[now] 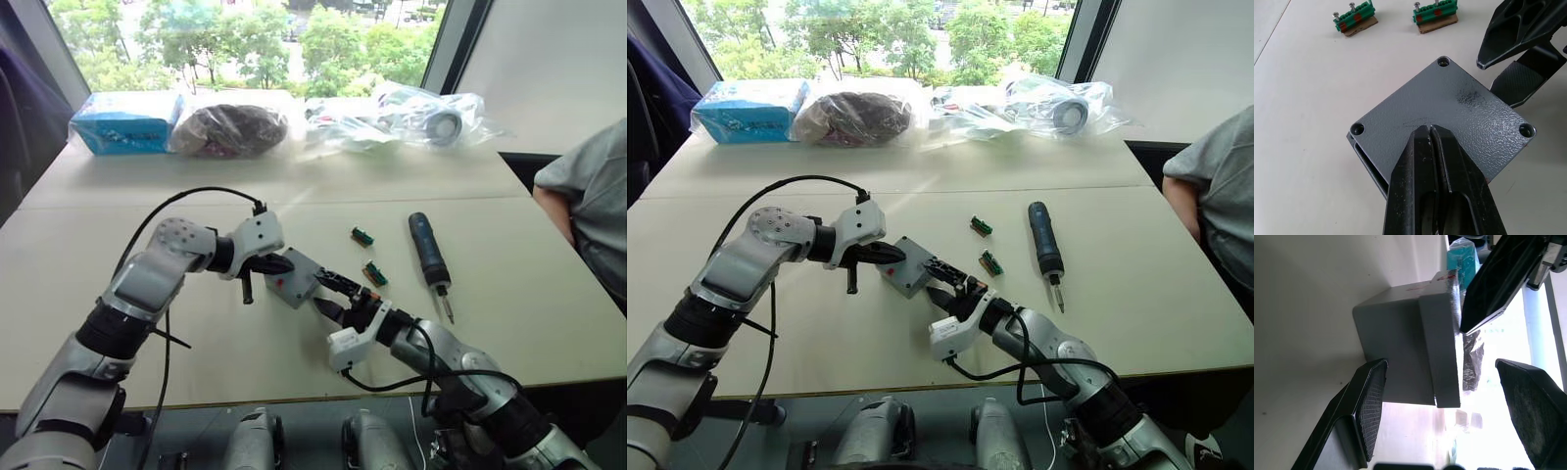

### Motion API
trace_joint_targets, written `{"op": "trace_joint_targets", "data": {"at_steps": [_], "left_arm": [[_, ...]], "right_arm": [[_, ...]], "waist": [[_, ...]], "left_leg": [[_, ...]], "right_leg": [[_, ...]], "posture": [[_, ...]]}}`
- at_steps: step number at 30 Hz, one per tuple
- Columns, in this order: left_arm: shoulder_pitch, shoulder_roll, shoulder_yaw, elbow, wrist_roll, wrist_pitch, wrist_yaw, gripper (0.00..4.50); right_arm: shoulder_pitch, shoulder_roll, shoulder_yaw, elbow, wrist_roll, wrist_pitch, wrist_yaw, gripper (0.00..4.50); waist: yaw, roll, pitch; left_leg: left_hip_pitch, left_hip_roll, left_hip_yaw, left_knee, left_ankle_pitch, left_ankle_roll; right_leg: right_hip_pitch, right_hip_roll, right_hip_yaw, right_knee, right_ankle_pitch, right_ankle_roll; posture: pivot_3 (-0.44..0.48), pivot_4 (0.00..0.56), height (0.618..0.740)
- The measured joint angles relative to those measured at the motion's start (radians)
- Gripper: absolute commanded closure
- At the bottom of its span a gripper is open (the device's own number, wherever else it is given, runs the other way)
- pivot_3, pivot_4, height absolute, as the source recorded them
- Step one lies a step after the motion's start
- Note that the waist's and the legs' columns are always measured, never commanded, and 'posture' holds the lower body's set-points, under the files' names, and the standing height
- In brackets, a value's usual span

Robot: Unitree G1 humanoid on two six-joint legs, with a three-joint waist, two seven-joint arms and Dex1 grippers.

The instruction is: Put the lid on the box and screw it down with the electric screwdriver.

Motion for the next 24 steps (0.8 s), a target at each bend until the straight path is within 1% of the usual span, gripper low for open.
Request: {"op": "trace_joint_targets", "data": {"at_steps": [9, 14, 17, 19, 20, 22, 24], "left_arm": [[-0.003, -0.003, 0.0, 0.003, 0.006, -0.008, 0.003, 4.5], [-0.021, -0.005, -0.003, 0.033, 0.017, -0.029, 0.001, 4.5], [-0.026, -0.006, -0.004, 0.04, 0.018, -0.031, -0.002, 4.5], [-0.028, -0.006, -0.004, 0.044, 0.018, -0.037, -0.007, 4.5], [-0.03, -0.006, -0.005, 0.05, 0.019, -0.042, -0.01, 4.5], [-0.033, -0.006, -0.006, 0.057, 0.02, -0.049, -0.013, 4.5], [-0.036, -0.006, -0.006, 0.061, 0.026, -0.052, -0.015, 4.5]], "right_arm": [[0.001, 0.0, -0.02, -0.034, 0.021, -0.011, 0.011, 0.99], [0.045, -0.001, -0.046, -0.066, 0.051, -0.007, 0.024, 0.99], [0.059, -0.01, -0.062, -0.081, 0.073, -0.009, 0.035, 1.59], [0.076, -0.028, -0.077, -0.089, 0.085, -0.01, 0.046, 2.38], [0.083, -0.034, -0.079, -0.092, 0.093, -0.01, 0.051, 2.71], [0.098, -0.036, -0.079, -0.094, 0.118, -0.016, 0.067, 3.61], [0.109, -0.036, -0.079, -0.1, 0.14, -0.018, 0.081, 4.36]], "waist": [[0.0, 0.001, -0.003], [0.0, 0.001, -0.003], [0.0, 0.001, -0.003], [0.0, 0.001, -0.003], [0.0, 0.001, -0.003], [0.0, 0.001, -0.003], [0.0, 0.001, -0.003]], "left_leg": [[0.0, 0.0, 0.0, 0.0, 0.0, 0.0], [0.0, 0.0, 0.0, -0.001, 0.0, 0.0], [0.0, 0.0, 0.0, -0.001, 0.0, 0.0], [0.0, 0.0, 0.0, -0.001, 0.0, 0.0], [0.0, 0.0, 0.0, -0.001, 0.0, 0.0], [0.0, 0.0, 0.0, -0.002, 0.0, 0.0], [0.0, 0.0, 0.0, -0.002, -0.001, 0.001]], "right_leg": [[0.0, 0.0, 0.0, 0.0, -0.001, -0.001], [0.0, -0.001, 0.0, 0.0, -0.001, -0.001], [0.0, -0.001, 0.0, 0.0, -0.001, -0.001], [0.0, -0.001, 0.0, -0.001, -0.001, -0.001], [0.0, -0.001, 0.0, -0.001, -0.001, -0.001], [-0.001, -0.001, 0.0, -0.001, -0.001, -0.001], [-0.001, -0.001, 0.0, -0.001, -0.001, -0.001]], "posture": [[0.0, 0.15, 0.74], [0.0, 0.15, 0.74], [0.0, 0.15, 0.74], [0.0, 0.15, 0.74], [0.0, 0.15, 0.74], [0.0, 0.15, 0.74], [0.0, 0.15, 0.74]]}}
